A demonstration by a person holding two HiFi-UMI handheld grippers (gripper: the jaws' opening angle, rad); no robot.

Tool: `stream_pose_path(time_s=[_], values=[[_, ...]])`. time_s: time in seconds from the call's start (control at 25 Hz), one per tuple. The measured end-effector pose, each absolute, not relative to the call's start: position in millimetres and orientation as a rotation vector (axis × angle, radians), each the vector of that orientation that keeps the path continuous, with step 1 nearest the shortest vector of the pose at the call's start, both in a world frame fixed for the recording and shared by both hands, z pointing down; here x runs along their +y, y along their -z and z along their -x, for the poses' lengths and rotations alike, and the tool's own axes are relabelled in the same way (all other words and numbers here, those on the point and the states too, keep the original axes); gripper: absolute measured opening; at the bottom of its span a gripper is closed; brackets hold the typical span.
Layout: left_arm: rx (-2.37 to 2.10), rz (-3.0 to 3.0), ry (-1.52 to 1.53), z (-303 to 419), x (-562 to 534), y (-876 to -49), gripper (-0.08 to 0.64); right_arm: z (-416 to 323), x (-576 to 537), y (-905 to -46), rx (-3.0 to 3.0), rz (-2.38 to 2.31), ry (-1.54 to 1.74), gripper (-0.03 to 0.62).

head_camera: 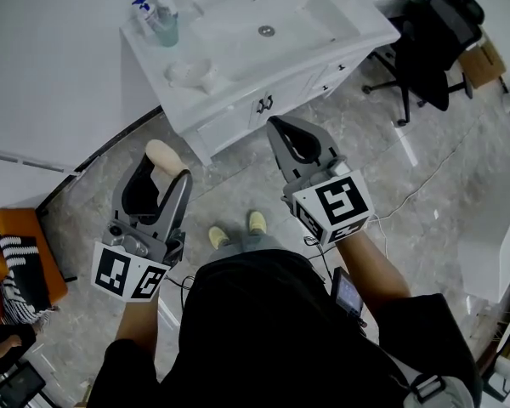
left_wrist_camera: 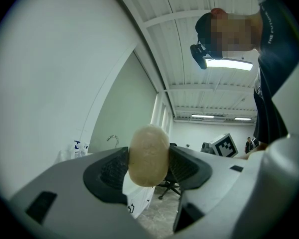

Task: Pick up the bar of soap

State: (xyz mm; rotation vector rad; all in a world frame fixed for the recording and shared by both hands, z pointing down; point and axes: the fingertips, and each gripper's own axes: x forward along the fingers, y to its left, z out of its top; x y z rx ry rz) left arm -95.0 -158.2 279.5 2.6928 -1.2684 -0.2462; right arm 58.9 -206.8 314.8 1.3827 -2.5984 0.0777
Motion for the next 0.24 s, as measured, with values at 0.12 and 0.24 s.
stream_pose_path(time_s=[0.12, 0.24], values=[[-1.269, -2.692, 0.255, 97.5, -161.3, -278.2, 0.268, -54.6, -209.8, -313.1, -2.604, -1.38, -0.067, 0.005], [-1.269, -2.696, 0.262, 100.0, -163.0, -277.5, 0.268, -48.7, -211.8, -314.0, -2.607, -1.37, -0.064, 0.005]])
